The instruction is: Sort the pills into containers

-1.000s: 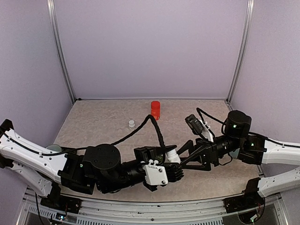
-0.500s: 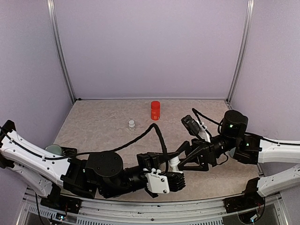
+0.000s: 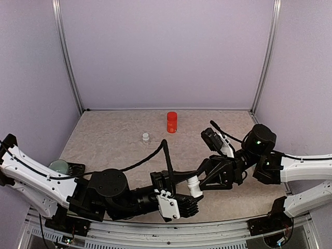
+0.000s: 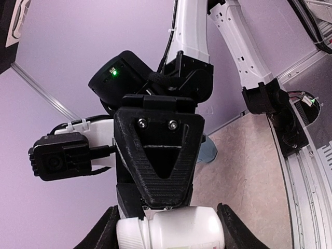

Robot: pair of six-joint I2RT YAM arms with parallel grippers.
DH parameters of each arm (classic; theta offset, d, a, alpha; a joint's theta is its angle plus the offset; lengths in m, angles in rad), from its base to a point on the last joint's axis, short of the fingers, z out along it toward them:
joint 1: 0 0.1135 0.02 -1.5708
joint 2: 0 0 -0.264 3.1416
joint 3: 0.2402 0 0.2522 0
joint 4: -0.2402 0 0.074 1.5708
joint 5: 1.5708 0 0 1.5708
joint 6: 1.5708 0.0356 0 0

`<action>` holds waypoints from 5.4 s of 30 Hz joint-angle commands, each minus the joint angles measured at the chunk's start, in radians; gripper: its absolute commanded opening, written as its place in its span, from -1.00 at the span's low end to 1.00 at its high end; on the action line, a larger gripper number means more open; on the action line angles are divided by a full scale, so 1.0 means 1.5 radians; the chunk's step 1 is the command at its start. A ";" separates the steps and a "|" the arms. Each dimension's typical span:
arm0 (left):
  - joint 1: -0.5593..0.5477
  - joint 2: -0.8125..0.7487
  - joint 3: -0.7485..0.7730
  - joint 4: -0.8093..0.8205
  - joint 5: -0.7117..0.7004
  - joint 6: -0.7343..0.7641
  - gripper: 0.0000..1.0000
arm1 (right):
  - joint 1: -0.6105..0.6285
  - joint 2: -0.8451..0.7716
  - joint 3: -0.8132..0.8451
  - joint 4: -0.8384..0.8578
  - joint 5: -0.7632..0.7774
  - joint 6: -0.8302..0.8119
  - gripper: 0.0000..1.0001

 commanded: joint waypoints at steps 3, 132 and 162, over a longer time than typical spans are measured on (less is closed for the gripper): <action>-0.002 -0.020 -0.005 0.047 0.015 0.008 -1.00 | 0.020 0.015 -0.002 0.090 -0.048 0.040 -0.17; 0.048 0.017 0.113 -0.238 -0.011 -0.095 -0.86 | 0.008 -0.010 0.159 -0.445 0.223 -0.146 -0.93; 0.147 -0.014 0.258 -0.490 0.006 -0.581 0.94 | -0.010 -0.043 0.168 -0.643 0.419 -0.428 -0.95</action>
